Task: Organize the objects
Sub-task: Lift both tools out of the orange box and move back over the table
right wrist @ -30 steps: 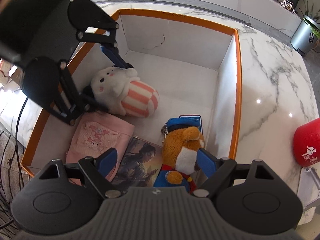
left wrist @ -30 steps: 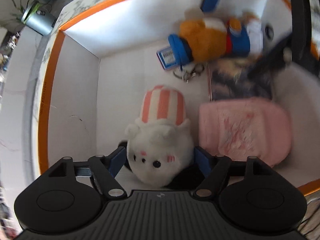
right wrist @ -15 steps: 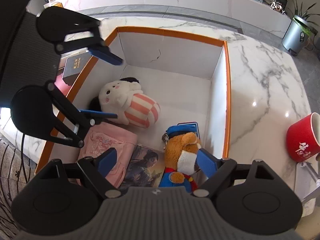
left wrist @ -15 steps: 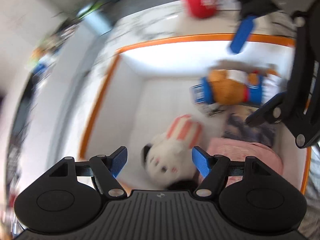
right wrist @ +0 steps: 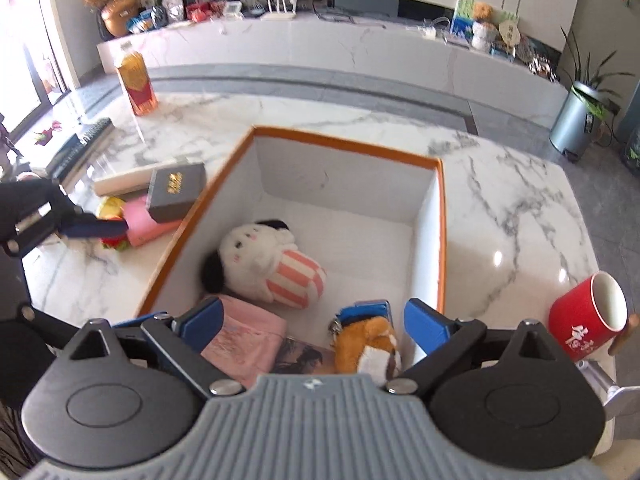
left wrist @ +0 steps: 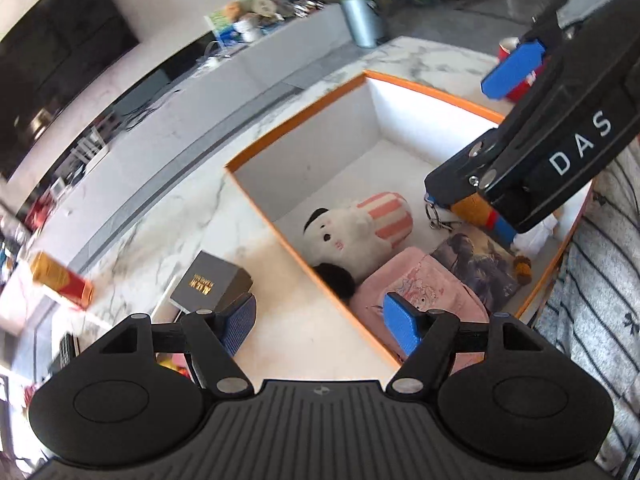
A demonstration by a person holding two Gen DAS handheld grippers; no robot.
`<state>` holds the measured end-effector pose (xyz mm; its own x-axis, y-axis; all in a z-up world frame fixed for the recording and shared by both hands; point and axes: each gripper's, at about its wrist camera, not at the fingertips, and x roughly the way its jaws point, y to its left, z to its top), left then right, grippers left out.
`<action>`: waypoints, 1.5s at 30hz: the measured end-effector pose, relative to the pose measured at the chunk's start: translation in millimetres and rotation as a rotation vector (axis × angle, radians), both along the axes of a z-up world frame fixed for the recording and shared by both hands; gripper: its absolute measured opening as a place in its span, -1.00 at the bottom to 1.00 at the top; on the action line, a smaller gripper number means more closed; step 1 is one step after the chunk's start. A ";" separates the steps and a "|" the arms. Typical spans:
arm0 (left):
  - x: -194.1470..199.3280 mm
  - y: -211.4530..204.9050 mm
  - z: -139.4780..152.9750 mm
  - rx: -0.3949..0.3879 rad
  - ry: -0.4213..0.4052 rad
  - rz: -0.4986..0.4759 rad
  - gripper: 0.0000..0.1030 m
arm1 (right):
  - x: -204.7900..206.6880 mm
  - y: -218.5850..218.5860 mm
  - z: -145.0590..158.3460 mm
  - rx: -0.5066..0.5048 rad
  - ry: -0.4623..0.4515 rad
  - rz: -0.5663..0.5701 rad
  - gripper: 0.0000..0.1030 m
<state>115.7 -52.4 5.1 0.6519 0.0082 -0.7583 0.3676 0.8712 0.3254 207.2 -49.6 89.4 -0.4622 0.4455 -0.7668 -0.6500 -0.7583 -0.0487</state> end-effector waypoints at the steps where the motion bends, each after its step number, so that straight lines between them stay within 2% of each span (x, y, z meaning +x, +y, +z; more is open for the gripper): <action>1: -7.1 5.9 3.0 -0.014 -0.016 0.029 0.62 | -2.0 -5.2 2.4 0.012 0.013 0.002 0.90; 5: -25.3 35.8 10.1 -0.052 -0.069 0.196 0.62 | -7.8 -28.7 11.1 0.065 0.066 0.006 0.98; 8: -34.5 57.1 11.3 -0.120 -0.092 0.318 0.62 | -13.8 -46.8 10.7 0.082 0.099 -0.006 0.98; 10: -43.5 64.9 11.7 -0.134 -0.127 0.356 0.62 | -16.8 -57.0 7.7 0.069 0.146 0.002 0.98; 14: -67.7 80.3 8.1 -0.188 -0.244 0.370 0.63 | -18.0 -77.1 0.7 0.022 0.264 0.025 0.98; 17: -81.7 90.9 -0.2 -0.251 -0.321 0.443 0.63 | -13.5 -92.3 -8.1 0.048 0.342 0.029 0.98; 20: -90.1 92.9 -10.6 -0.270 -0.386 0.481 0.65 | -12.9 -103.4 -17.0 0.097 0.339 0.037 0.98; 22: -92.9 94.0 -18.2 -0.279 -0.410 0.484 0.65 | -13.4 -107.9 -22.3 0.116 0.322 0.030 0.98; 26: -93.2 94.7 -21.5 -0.296 -0.375 0.418 0.65 | -7.3 -117.8 -30.1 0.152 0.358 0.014 0.97; 29: -99.6 97.7 -19.9 -0.319 -0.371 0.430 0.65 | -9.5 -133.2 -26.9 0.199 0.317 0.054 0.97; 32: -105.7 103.4 -17.6 -0.371 -0.370 0.446 0.65 | -8.3 -147.7 -20.0 0.259 0.326 0.025 0.97; 36: -108.6 108.7 -15.0 -0.407 -0.370 0.462 0.65 | -9.2 -155.6 -18.6 0.222 0.347 0.056 0.97; 39: -110.9 110.6 -14.6 -0.416 -0.374 0.458 0.65 | -12.0 -160.6 -20.5 0.231 0.333 0.058 0.97; 42: -112.6 111.2 -14.1 -0.421 -0.380 0.458 0.65 | -14.1 -159.1 -20.7 0.176 0.325 0.053 0.97; 45: -113.4 112.3 -13.4 -0.431 -0.381 0.458 0.65 | -14.7 -160.7 -20.0 0.171 0.333 0.059 0.97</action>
<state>2.4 59.8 -8.3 0.8736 0.0953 -0.4772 -0.1345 0.9897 -0.0484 192.6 -210.4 69.4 -0.7023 0.5190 -0.4872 -0.6070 -0.7942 0.0290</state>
